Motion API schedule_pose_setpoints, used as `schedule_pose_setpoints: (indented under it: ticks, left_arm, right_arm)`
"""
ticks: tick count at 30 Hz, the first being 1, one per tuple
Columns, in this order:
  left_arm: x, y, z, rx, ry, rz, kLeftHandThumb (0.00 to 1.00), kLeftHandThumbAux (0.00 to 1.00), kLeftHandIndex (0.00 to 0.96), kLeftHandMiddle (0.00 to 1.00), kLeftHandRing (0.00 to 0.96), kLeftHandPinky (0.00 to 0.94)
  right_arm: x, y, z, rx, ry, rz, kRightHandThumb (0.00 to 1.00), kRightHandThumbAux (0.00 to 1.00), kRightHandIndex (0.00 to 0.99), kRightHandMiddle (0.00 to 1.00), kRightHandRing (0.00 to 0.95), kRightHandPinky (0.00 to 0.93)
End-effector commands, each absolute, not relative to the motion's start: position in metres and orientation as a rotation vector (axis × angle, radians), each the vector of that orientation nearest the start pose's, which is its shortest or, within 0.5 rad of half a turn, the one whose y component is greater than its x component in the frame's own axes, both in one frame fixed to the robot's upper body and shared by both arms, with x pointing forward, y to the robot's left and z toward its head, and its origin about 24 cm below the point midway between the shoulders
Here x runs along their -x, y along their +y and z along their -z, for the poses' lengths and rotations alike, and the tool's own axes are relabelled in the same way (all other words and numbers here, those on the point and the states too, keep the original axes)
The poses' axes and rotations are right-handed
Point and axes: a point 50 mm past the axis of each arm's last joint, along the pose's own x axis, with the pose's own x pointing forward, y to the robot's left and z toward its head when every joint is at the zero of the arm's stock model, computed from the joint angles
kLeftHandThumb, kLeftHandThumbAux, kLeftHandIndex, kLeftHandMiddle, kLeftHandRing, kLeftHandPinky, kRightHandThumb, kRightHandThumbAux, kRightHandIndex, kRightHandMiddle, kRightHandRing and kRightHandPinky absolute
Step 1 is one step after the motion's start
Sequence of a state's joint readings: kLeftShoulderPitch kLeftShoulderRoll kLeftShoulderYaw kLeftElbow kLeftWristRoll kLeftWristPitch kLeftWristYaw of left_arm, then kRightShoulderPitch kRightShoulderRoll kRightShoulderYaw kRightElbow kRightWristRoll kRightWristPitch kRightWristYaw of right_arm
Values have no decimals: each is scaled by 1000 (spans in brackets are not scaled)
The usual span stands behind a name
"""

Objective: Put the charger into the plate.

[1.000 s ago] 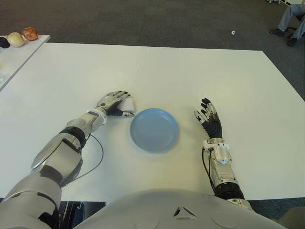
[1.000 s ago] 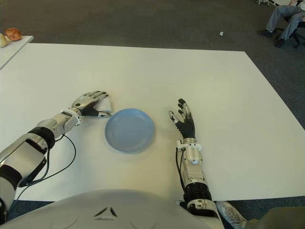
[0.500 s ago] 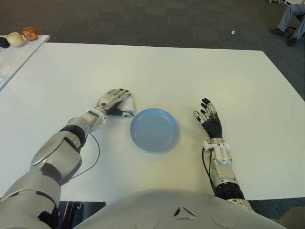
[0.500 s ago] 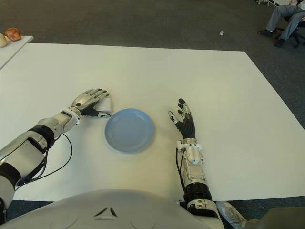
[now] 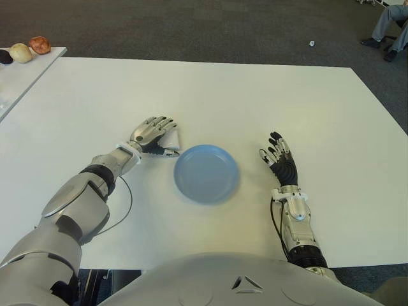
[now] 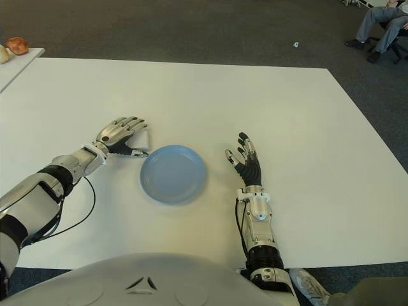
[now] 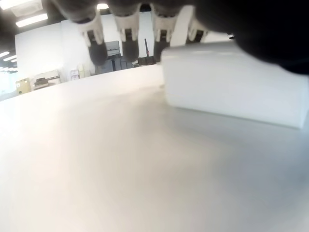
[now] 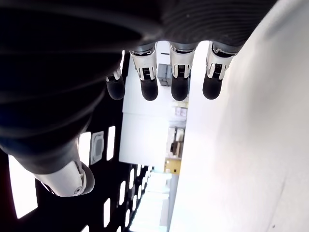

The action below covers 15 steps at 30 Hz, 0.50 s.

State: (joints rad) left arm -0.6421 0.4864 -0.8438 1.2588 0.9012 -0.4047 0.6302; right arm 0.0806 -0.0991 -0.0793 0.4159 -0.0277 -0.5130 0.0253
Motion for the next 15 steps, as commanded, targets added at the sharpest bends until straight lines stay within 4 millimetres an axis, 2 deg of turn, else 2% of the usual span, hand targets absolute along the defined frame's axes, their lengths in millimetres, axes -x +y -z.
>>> schedule_pose_setpoints:
  ticks: [1, 6, 9, 12, 15]
  left_arm:
    - [-281, 222, 45, -1747, -79, 620, 444, 268, 0, 18, 52, 147]
    - [-281, 223, 46, -1738, -48, 634, 513, 304, 12, 105, 139, 212]
    - [-282, 223, 46, -1730, -35, 641, 552, 321, 49, 236, 273, 332]
    - [-282, 223, 45, -1710, -17, 647, 574, 332, 81, 316, 351, 384]
    - [-284, 223, 43, -1674, 10, 650, 608, 358, 193, 405, 420, 438]
  right_arm:
    - [-204, -195, 34, 105, 78, 70, 0, 665, 41, 96, 72, 70]
    - [-204, -195, 34, 99, 73, 67, 0, 664, 44, 97, 74, 72]
    - [-204, -196, 34, 94, 70, 66, 0, 664, 45, 98, 75, 72]
    - [-204, -196, 34, 89, 69, 65, 0, 663, 47, 98, 76, 74]
    - [-204, -196, 34, 83, 68, 62, 2, 661, 48, 98, 76, 73]
